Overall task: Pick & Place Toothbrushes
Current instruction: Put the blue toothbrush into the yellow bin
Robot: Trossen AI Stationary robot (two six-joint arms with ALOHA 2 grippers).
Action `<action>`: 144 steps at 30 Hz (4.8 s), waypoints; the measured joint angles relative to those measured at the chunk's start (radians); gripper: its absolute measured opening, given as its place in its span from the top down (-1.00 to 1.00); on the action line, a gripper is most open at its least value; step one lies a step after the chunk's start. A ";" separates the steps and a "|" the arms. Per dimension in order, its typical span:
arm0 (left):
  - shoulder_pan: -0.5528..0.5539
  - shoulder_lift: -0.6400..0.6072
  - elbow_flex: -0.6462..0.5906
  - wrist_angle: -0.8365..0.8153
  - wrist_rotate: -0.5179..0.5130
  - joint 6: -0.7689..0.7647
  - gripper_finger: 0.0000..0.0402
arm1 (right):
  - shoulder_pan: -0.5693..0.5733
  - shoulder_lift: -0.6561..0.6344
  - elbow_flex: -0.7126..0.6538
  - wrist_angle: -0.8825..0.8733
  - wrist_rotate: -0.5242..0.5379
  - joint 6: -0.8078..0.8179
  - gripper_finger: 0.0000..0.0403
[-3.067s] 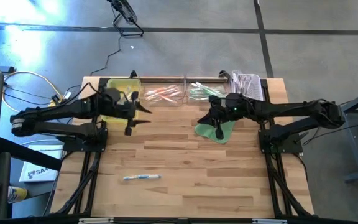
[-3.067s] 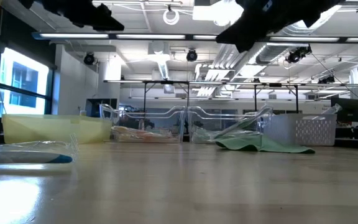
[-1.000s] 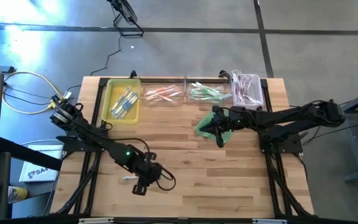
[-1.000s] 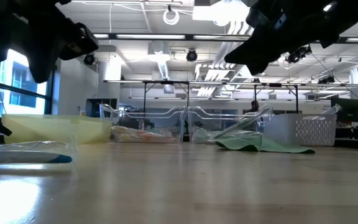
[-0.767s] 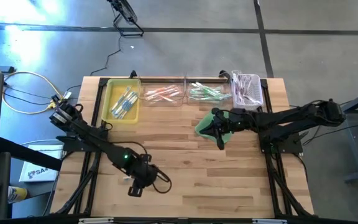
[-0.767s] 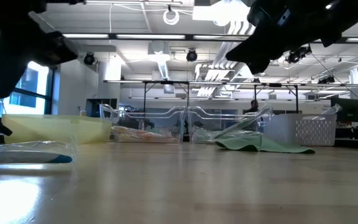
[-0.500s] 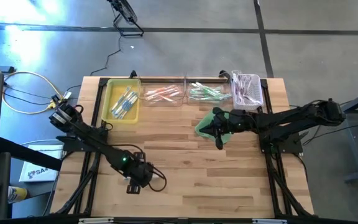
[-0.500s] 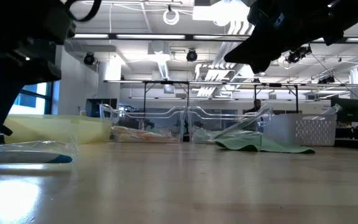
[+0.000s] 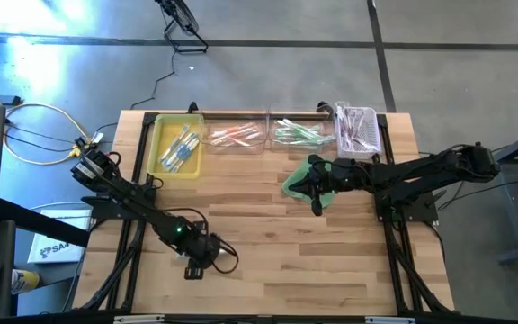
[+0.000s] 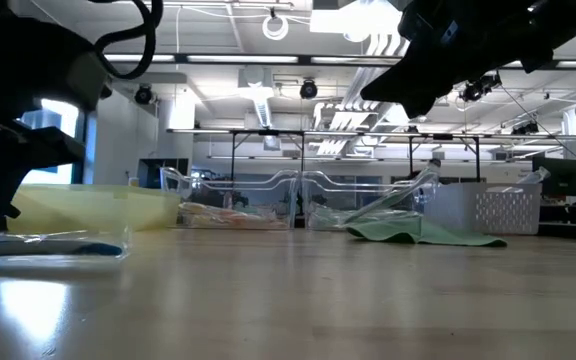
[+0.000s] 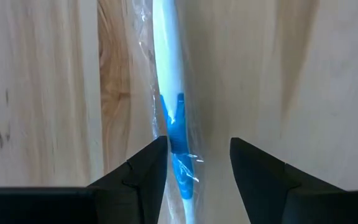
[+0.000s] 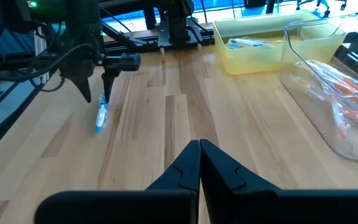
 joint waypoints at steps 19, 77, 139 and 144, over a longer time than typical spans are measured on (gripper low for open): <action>0.001 -0.004 -0.068 0.107 -0.009 -0.046 0.56 | 0.000 0.000 0.000 0.000 0.000 -0.001 0.99; 0.491 -0.269 0.263 -0.581 -0.164 0.464 0.96 | 0.000 0.000 0.001 -0.024 -0.029 -0.076 0.99; 0.781 -1.150 -0.440 -0.270 -0.830 0.112 0.96 | -0.123 0.000 0.001 0.248 -0.150 -0.211 0.99; 0.940 -1.146 -0.439 -0.145 -0.742 0.313 0.96 | -0.129 0.000 0.001 0.252 -0.158 -0.206 0.99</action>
